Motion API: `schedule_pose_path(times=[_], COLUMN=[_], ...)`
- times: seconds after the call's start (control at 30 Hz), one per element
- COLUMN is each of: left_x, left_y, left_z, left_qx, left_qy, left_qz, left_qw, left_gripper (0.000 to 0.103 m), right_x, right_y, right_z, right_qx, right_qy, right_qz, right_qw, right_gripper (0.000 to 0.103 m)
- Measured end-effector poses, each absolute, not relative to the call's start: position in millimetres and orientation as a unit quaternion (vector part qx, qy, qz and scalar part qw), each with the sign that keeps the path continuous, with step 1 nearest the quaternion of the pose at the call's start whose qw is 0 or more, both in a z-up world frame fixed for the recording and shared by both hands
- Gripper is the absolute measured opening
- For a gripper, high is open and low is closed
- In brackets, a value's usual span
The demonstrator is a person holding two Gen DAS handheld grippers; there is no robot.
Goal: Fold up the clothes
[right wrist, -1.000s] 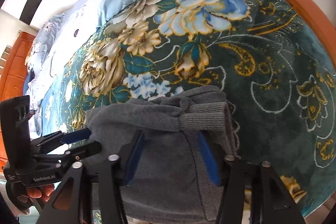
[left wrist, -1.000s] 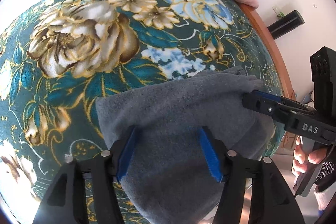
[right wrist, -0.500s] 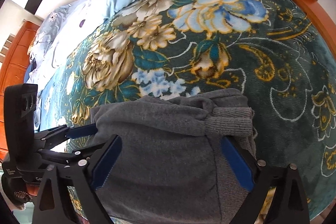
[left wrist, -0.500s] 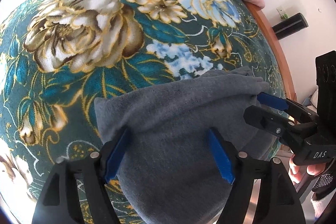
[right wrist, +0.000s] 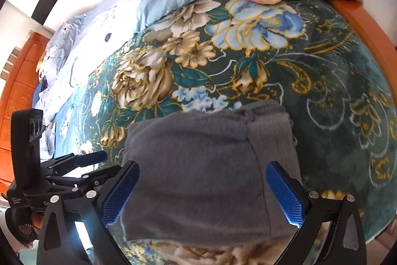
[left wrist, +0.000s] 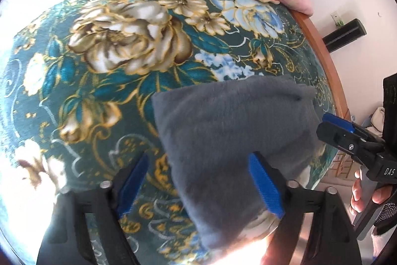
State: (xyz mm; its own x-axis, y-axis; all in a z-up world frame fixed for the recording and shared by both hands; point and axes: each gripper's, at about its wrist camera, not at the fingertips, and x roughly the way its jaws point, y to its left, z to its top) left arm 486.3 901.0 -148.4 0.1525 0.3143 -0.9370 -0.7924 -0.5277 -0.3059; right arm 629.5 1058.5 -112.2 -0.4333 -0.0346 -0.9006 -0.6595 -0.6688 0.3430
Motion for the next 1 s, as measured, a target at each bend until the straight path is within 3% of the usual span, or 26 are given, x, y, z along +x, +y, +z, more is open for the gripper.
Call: schedule_pose_path(times=[0.13,0.23,1.0], left_x=[492.3,497.4,540.3], left_y=[881.4,871.4,771.0], left_z=[-135.4,-131.8,-72.9], left_qx=[-0.603,-0.597,-0.495], left_qy=[0.212,0.229,0.279], left_qz=[0.627,0.625,0.633], left_qw=[0.447,0.448,0.525], left_gripper=[0.087,0.103,0.103], right_x=[646.8,658.7,713.1], right_y=[1036.2,1016.9,864.8], right_z=[-103.2,-98.4,-50.5], right_qx=[-0.493,-0.490,-0.469], right_qy=[0.359,0.366,0.357], right_qz=[0.762,0.756,0.706], right_qw=[0.218,0.233,0.391], right_gripper=[0.103,0.103,0.103])
